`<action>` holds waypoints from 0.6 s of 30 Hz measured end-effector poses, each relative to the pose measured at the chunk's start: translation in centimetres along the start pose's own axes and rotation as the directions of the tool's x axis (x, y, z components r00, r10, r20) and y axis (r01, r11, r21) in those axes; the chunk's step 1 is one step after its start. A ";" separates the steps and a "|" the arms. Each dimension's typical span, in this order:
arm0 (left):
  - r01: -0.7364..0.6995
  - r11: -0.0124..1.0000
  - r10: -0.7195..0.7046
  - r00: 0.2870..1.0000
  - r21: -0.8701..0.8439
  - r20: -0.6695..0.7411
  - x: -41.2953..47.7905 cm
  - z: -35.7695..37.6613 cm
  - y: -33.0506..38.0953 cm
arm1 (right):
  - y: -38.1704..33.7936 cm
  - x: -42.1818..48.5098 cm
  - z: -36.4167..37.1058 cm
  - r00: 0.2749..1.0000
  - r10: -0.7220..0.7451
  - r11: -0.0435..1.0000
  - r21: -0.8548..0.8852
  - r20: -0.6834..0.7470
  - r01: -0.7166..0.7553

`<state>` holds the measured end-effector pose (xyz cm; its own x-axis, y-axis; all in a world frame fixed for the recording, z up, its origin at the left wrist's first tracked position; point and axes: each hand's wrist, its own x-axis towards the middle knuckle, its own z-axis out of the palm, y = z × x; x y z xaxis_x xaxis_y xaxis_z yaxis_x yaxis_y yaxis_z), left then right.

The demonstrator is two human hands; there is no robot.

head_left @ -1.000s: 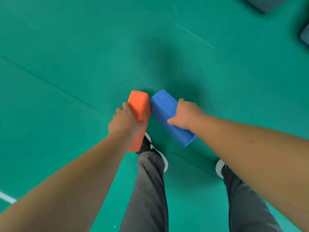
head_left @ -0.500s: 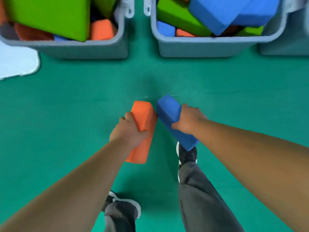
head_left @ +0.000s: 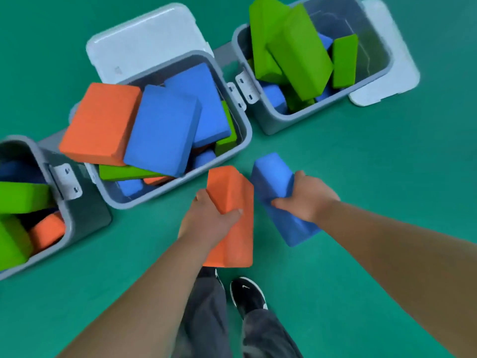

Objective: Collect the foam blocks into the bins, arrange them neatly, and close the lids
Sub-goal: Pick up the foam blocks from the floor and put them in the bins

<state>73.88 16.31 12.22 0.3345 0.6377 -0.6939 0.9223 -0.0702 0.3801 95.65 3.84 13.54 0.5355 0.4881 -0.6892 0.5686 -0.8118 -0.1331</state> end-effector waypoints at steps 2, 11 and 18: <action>-0.010 0.996 0.011 1.000 -0.086 0.009 1.7 -0.4 2.5 | 1.6 1.0 -2.1 0.998 0.056 0.995 0.079 -0.041 -0.053; -0.164 0.969 0.174 0.984 -0.184 0.042 6.4 -5.6 12.1 | 4.4 3.6 -12.0 0.957 0.177 0.970 0.204 -0.230 -0.130; -0.265 0.941 0.276 0.961 -0.212 0.021 9.7 -8.7 20.3 | 4.7 9.2 -20.6 0.845 0.145 0.969 0.246 -0.515 -0.016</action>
<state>94.12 27.70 18.50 0.5798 0.5770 -0.5752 0.7380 -0.0727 0.6709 116.11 11.17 21.22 0.8563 0.4600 -0.2350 0.3889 -0.8735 -0.2927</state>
